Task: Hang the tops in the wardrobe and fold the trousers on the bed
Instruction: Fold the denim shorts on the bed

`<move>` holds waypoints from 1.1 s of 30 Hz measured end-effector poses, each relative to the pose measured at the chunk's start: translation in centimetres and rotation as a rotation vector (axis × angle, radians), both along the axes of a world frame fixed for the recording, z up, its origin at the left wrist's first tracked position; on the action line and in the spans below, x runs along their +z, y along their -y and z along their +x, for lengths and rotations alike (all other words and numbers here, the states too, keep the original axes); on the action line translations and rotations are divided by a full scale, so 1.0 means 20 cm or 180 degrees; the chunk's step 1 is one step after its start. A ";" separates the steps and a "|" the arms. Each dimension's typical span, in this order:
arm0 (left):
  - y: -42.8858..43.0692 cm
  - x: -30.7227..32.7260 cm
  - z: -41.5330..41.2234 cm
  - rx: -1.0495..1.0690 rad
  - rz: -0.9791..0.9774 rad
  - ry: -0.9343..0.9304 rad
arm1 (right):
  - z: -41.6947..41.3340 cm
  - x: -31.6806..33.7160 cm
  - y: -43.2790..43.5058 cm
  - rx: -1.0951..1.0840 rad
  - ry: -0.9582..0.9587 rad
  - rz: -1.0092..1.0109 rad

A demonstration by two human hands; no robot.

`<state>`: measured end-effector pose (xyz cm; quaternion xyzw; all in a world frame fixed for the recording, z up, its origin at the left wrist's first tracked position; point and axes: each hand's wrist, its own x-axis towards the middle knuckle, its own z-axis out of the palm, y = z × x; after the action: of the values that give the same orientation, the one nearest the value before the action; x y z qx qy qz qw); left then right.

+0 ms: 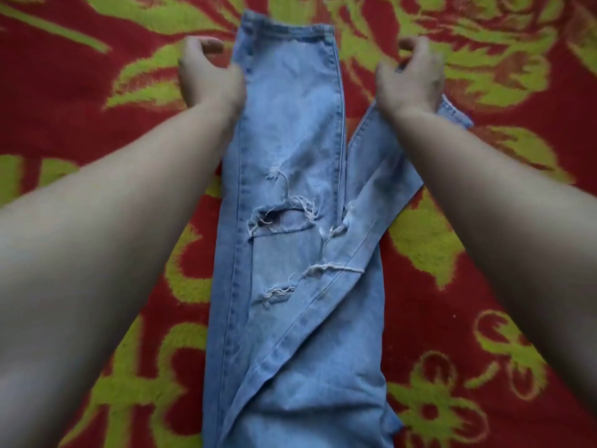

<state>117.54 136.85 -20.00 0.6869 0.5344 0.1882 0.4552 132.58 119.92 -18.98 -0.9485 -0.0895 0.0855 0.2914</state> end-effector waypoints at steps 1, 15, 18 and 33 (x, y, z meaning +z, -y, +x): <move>0.04 0.00 -0.02 -0.0017 0.0509 -0.0320 | -0.01 -0.01 0.06 -0.0276 0.0202 -0.0044; 0.90 -0.02 -0.26 -0.3594 0.2246 -0.1091 | 0.03 -0.08 0.53 -0.1474 -0.1062 -0.0042; 0.88 0.01 -0.23 -0.3166 0.1466 -0.0912 | 0.04 -0.01 0.50 -0.1259 -0.1623 0.0645; 0.24 -0.01 -0.41 0.0306 -0.2015 0.0475 | -0.15 0.04 -0.26 0.0686 -0.1196 0.0424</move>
<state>109.39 132.01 -20.29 0.4695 0.5634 0.0838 0.6746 129.67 125.06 -18.10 -0.8796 -0.1399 0.2852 0.3541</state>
